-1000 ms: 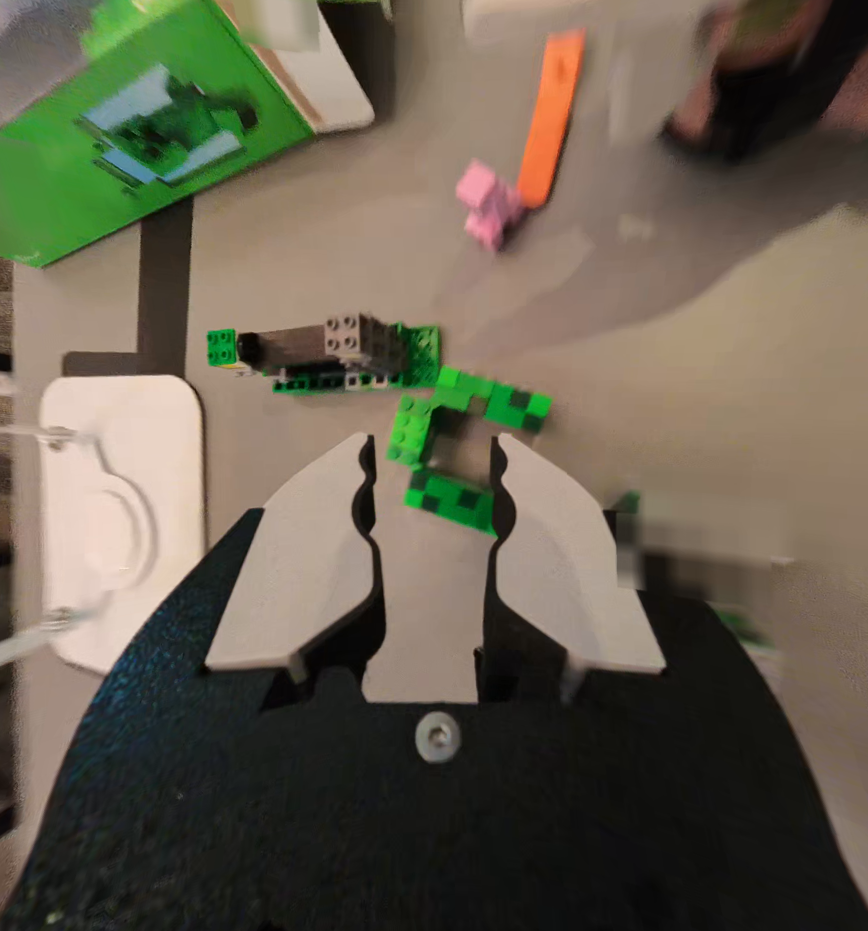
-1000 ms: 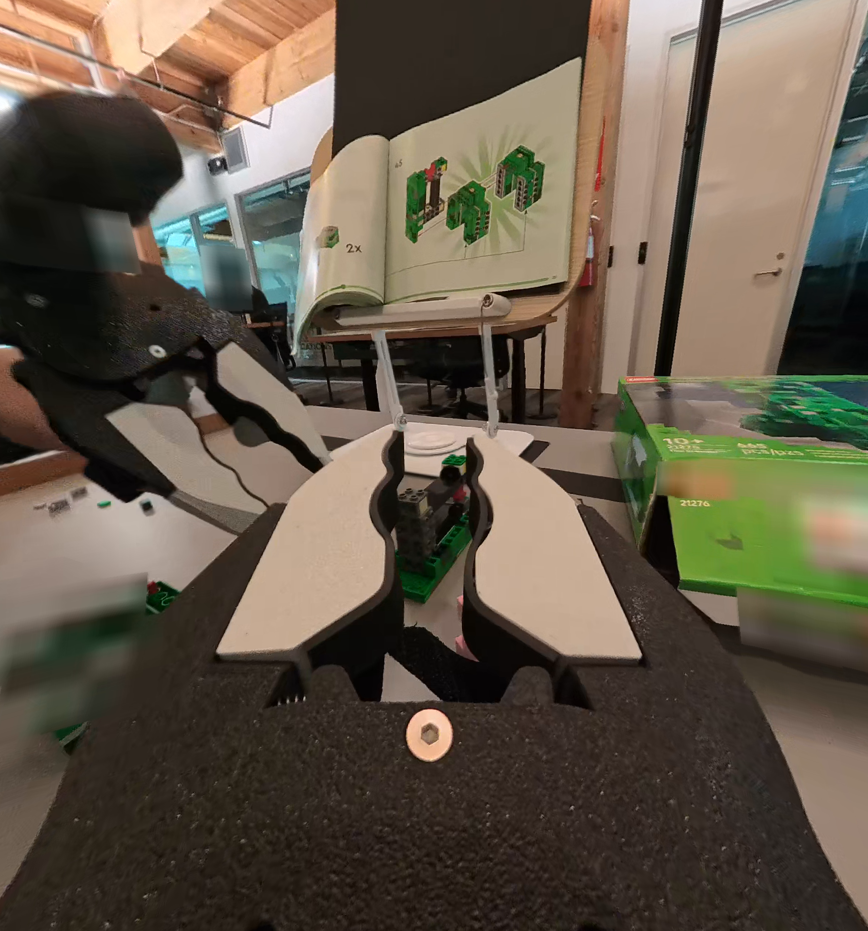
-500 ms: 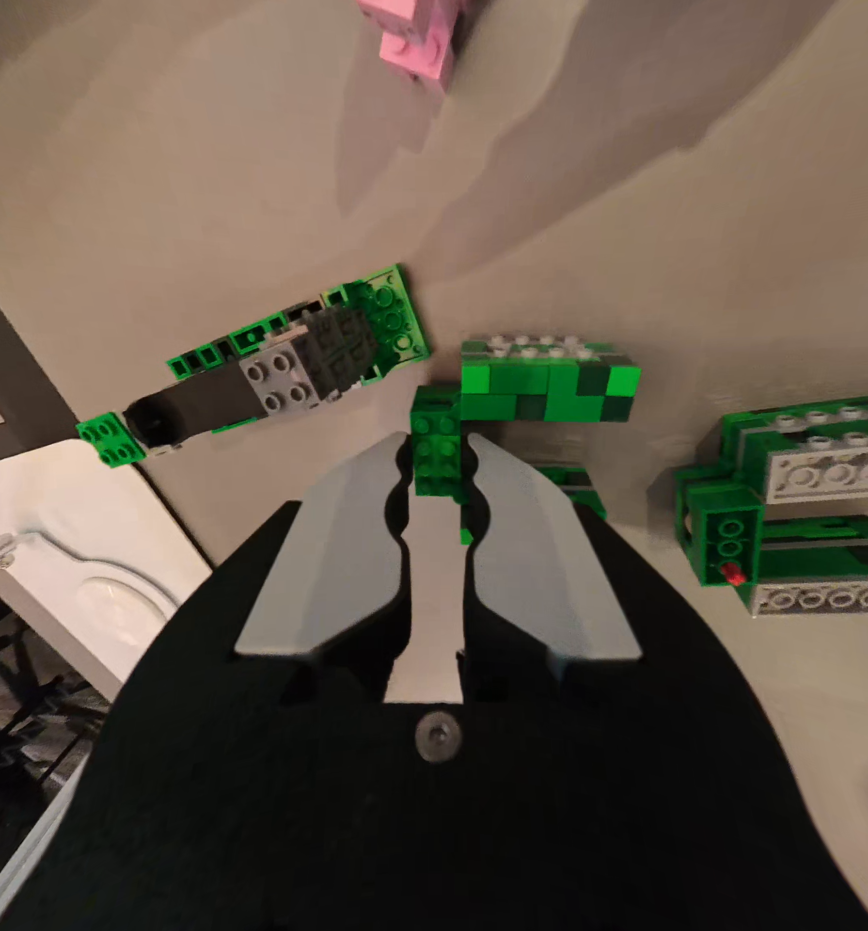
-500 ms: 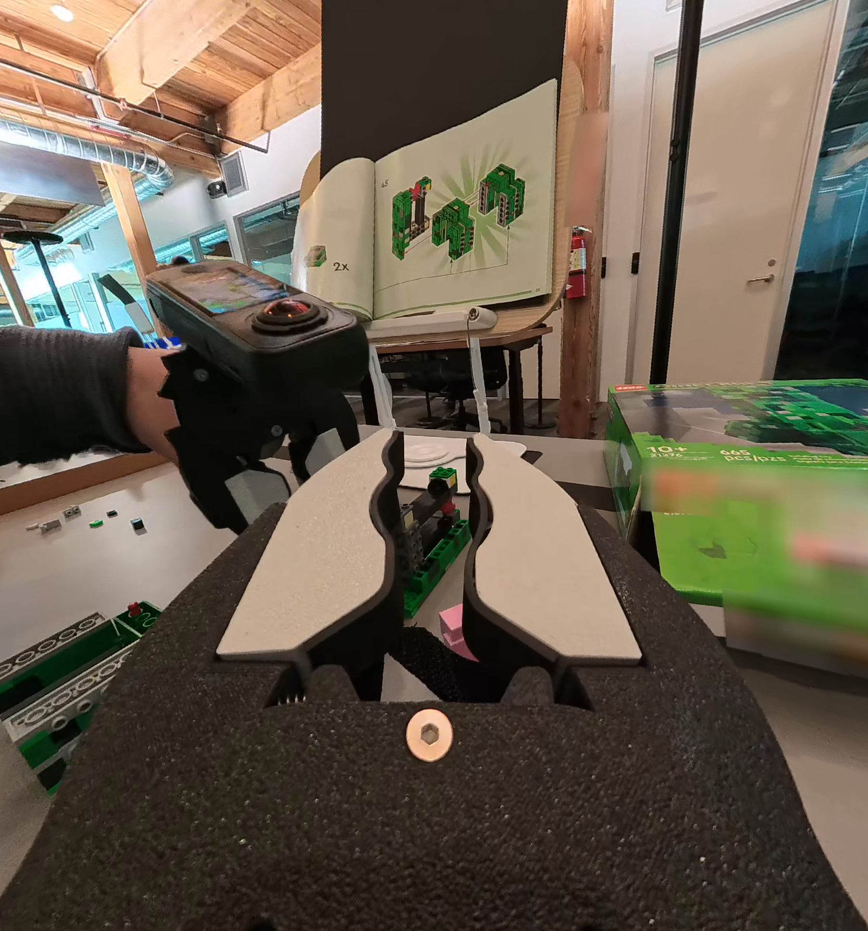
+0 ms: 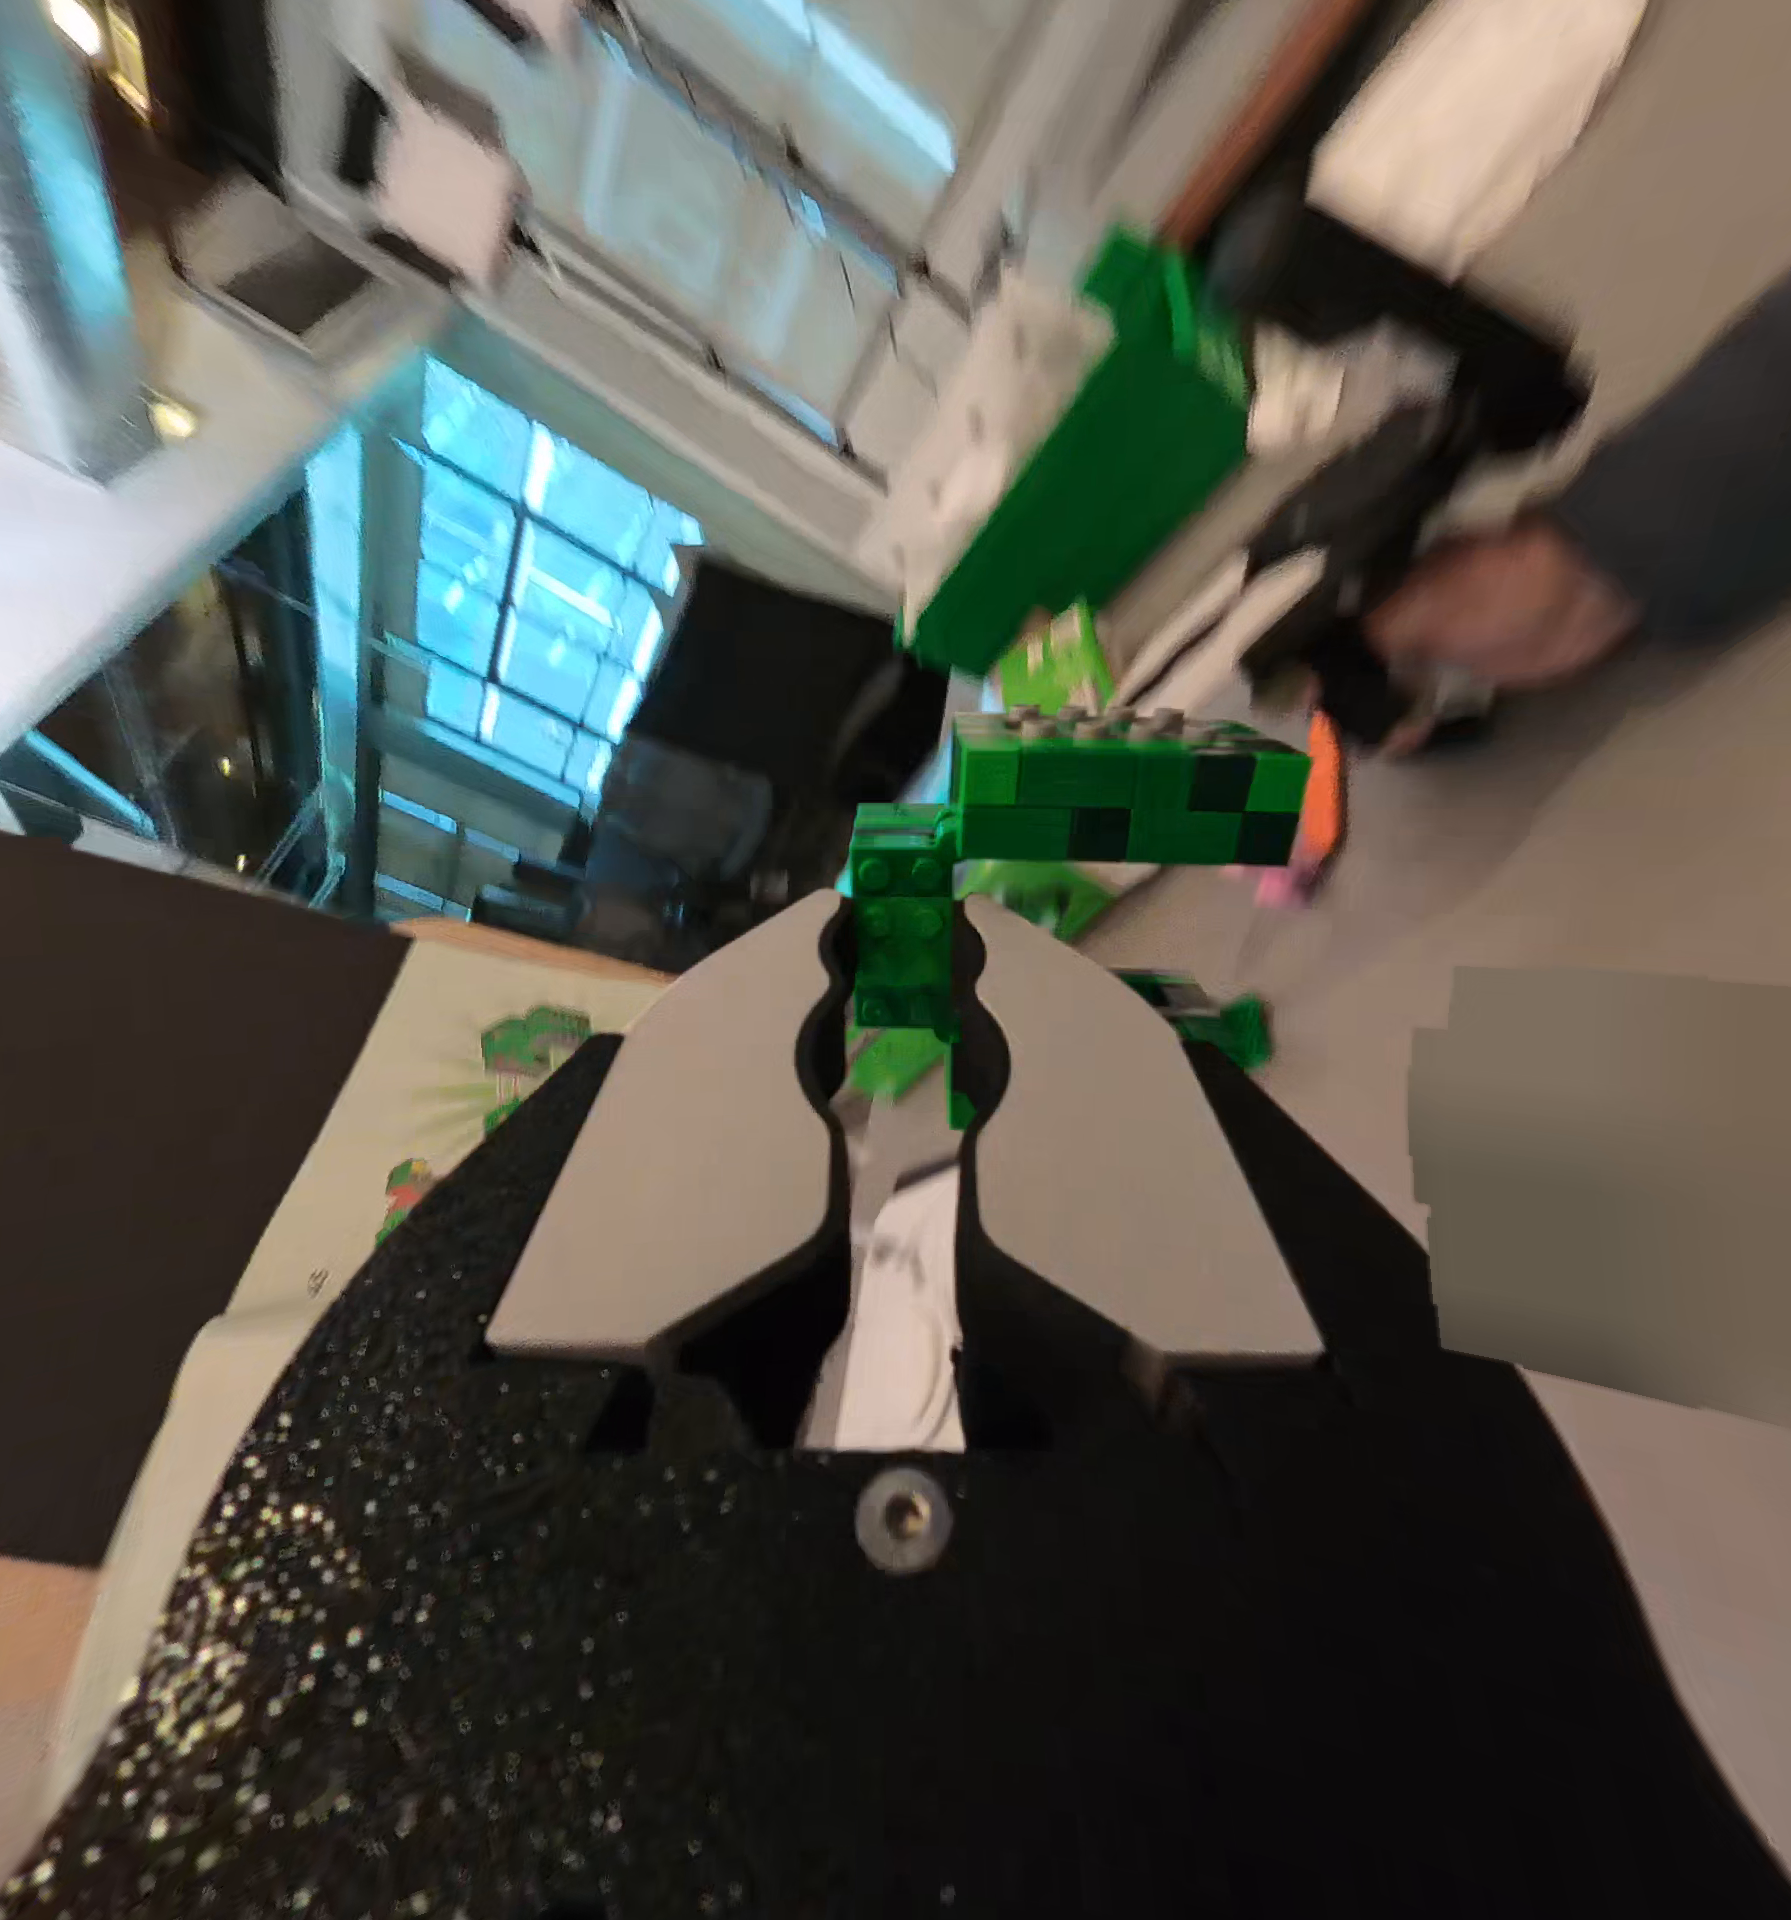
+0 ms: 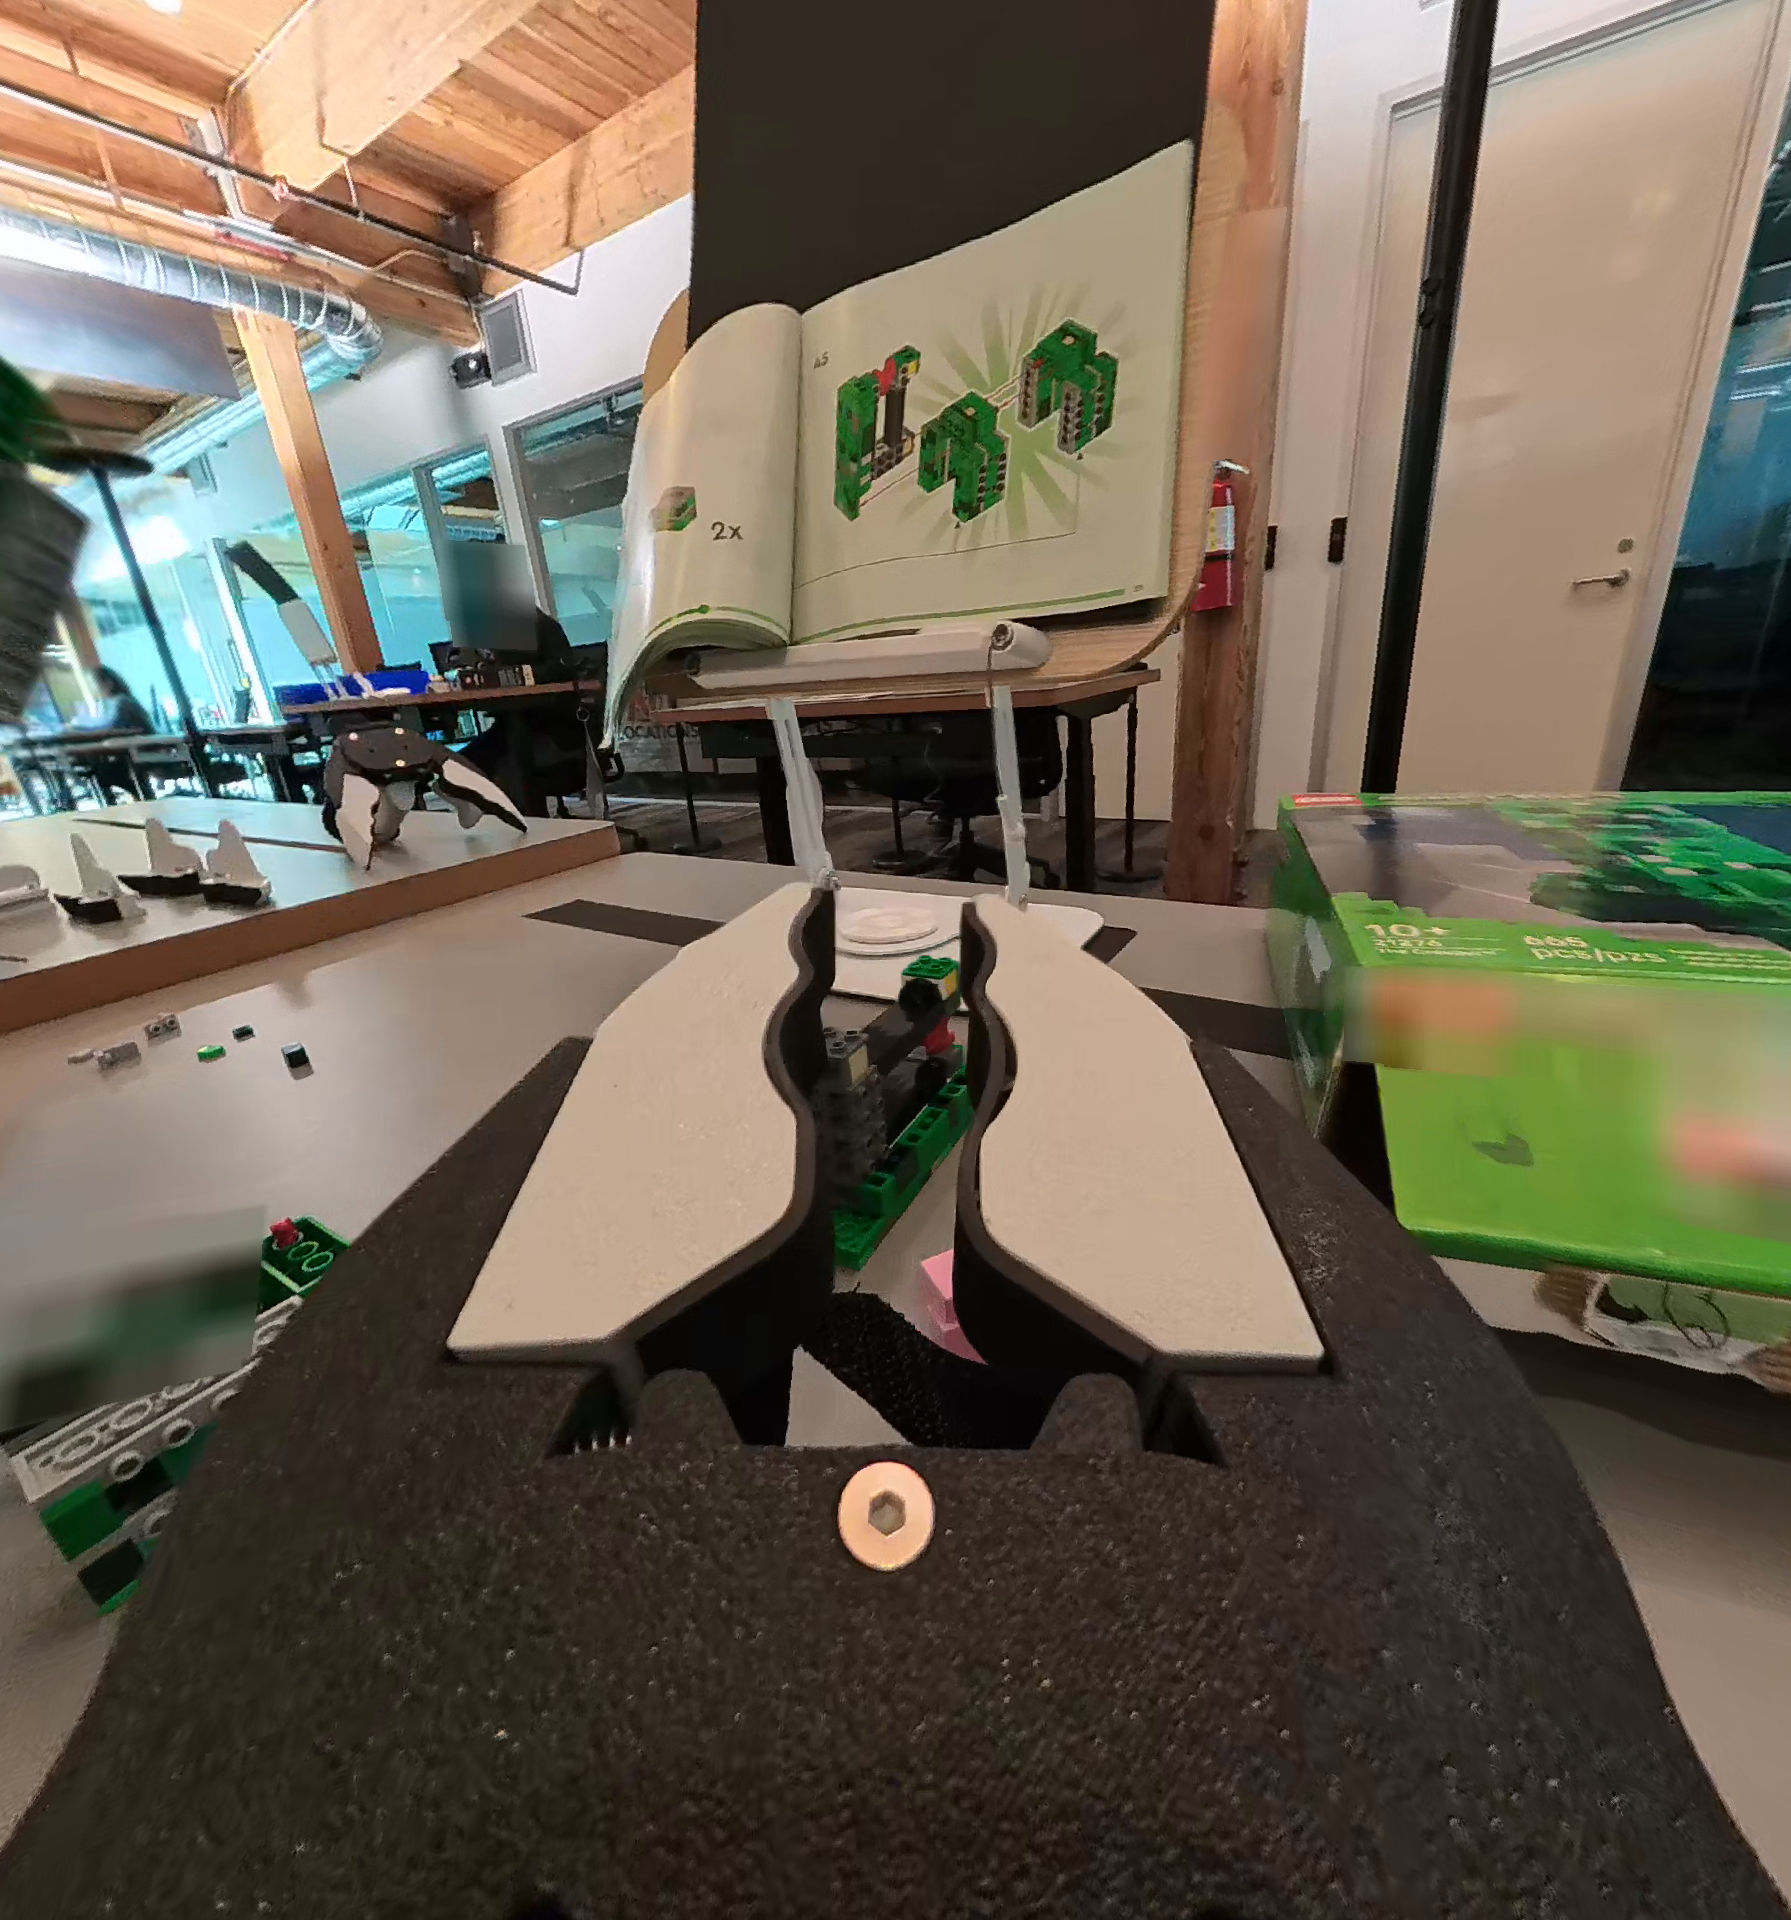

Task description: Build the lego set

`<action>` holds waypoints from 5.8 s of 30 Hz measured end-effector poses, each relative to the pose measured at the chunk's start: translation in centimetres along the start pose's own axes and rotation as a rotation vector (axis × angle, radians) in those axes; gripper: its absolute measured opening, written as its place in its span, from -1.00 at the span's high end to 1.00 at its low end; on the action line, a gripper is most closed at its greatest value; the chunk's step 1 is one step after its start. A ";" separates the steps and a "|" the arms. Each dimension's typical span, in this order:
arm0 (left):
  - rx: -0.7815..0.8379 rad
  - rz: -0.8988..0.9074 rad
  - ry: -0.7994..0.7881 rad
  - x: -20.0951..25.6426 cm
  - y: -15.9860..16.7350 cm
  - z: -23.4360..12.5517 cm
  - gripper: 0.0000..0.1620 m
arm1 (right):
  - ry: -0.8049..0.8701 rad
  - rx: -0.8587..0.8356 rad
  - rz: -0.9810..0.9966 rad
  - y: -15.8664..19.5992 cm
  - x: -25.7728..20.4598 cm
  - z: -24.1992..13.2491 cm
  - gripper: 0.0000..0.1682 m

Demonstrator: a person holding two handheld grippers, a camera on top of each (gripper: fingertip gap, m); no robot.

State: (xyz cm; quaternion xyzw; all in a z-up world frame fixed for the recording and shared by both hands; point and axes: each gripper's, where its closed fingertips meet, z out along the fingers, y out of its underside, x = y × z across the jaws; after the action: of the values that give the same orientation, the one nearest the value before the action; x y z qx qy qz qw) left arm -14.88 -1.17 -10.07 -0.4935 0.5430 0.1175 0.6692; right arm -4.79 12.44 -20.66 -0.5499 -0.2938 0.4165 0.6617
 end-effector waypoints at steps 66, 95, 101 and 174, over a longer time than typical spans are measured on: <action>0.530 -0.375 0.068 0.6 -5.3 -10.6 0.80 | -0.982 -0.832 -0.233 10.4 -14.4 -5.3 0.13; 0.505 -0.380 0.058 0.5 -4.7 -10.8 0.80 | -0.961 -0.835 -0.360 10.9 -14.7 -4.7 0.38; 0.497 -0.381 0.063 0.6 -4.7 -10.5 0.80 | -0.931 -0.822 -0.364 10.6 -14.0 -4.9 0.38; 0.454 -0.365 0.099 1.3 -4.6 -9.8 0.80 | -0.860 -1.897 -0.957 6.7 -9.9 -8.4 0.34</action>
State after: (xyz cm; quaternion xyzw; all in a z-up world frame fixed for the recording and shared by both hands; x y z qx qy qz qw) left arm -17.18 -11.57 -7.94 -0.4257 0.4895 -0.1535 0.7454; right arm -3.98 0.09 -28.32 -0.4714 -0.8705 -0.1138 -0.0842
